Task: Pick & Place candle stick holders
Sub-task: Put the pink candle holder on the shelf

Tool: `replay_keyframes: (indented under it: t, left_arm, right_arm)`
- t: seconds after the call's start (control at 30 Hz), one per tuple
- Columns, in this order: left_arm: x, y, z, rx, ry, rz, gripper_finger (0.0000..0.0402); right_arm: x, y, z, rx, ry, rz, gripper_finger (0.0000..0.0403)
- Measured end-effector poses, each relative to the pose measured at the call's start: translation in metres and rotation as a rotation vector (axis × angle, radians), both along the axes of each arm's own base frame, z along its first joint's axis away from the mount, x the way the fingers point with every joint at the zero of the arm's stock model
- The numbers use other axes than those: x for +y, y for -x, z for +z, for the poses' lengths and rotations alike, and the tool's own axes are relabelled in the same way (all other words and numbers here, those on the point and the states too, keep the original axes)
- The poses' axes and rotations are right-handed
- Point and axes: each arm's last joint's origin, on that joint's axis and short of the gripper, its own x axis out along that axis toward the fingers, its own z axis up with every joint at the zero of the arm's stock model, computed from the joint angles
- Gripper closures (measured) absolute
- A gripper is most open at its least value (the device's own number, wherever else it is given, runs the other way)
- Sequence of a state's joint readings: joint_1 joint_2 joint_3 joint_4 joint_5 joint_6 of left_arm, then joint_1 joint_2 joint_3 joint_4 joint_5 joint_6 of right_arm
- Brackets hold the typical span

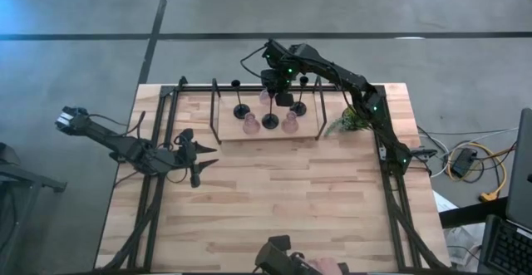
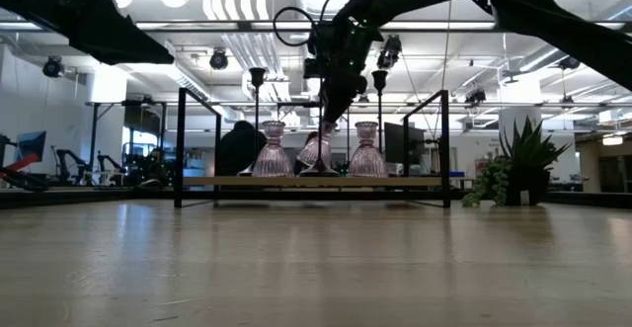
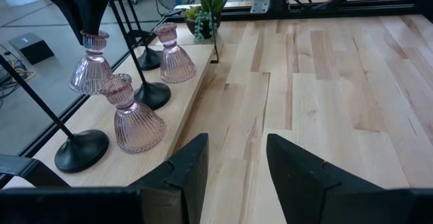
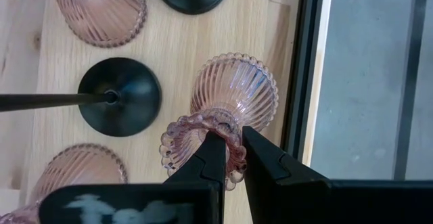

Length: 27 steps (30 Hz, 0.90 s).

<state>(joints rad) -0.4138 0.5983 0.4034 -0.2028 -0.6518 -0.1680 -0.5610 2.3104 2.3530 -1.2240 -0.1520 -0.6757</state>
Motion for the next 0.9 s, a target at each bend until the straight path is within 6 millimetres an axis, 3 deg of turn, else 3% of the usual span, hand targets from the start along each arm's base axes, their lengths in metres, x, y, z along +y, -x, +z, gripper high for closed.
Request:
replay_keyframes:
  t: [0.9]
  left_arm:
    - [0.0,0.0,0.0,0.0,0.0,0.0,0.0248]
  right_arm:
    - [-0.005,0.001,-0.018,0.026,-0.017,0.003,0.0383]
